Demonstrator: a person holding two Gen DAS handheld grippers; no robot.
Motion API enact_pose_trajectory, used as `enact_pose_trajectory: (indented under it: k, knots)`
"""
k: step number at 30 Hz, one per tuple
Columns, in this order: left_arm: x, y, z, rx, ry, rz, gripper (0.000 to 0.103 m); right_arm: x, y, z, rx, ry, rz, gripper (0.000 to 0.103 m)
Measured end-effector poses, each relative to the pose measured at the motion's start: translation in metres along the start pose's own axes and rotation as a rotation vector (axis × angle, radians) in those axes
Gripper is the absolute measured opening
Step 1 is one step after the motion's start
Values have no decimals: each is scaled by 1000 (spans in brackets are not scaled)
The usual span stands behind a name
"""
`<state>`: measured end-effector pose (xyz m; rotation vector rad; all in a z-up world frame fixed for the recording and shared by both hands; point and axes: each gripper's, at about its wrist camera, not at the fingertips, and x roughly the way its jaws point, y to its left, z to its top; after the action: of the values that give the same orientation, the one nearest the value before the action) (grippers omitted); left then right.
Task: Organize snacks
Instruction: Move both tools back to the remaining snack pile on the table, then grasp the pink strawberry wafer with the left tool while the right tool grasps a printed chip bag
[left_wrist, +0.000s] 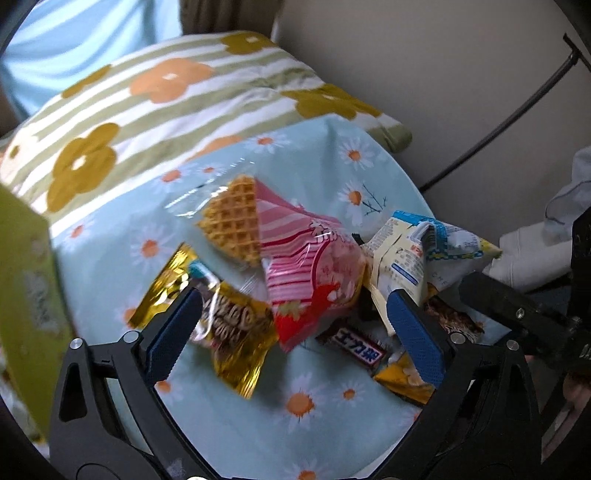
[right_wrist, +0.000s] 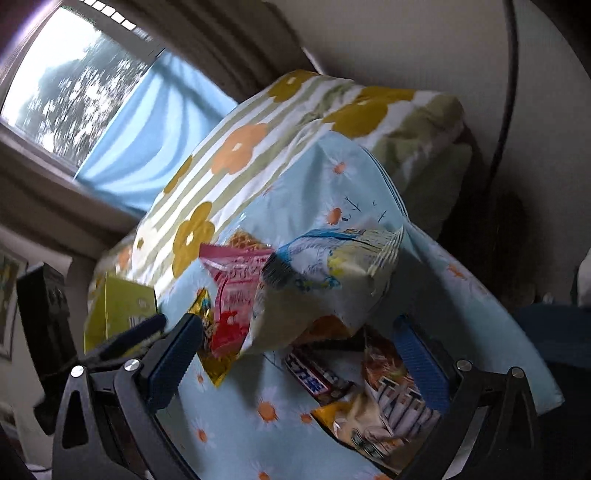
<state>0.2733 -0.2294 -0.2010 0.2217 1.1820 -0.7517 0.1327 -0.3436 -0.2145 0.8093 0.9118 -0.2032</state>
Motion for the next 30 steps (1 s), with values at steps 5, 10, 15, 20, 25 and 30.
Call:
enact_pose_trajectory:
  k: [5,10,15,20,25,30]
  knots:
    - [29,0,9,24,57,-48,89,17,-1,9,78,-12,-6,102]
    - [51,-2,14,42,97,-87,85,31,-7,14,126,-5,-34,102]
    - [62,-3,15,58,120,-102,76,44,-17,14,186,12,-40,102]
    - [64,2,16,57,112,-114,65,50,-21,14,203,16,-59,102]
    - [63,3,17,67,109,-112,57,51,-25,14,229,12,-57,102]
    - [59,1,15,75,101,-107,52,50,-29,15,233,13,-60,99]
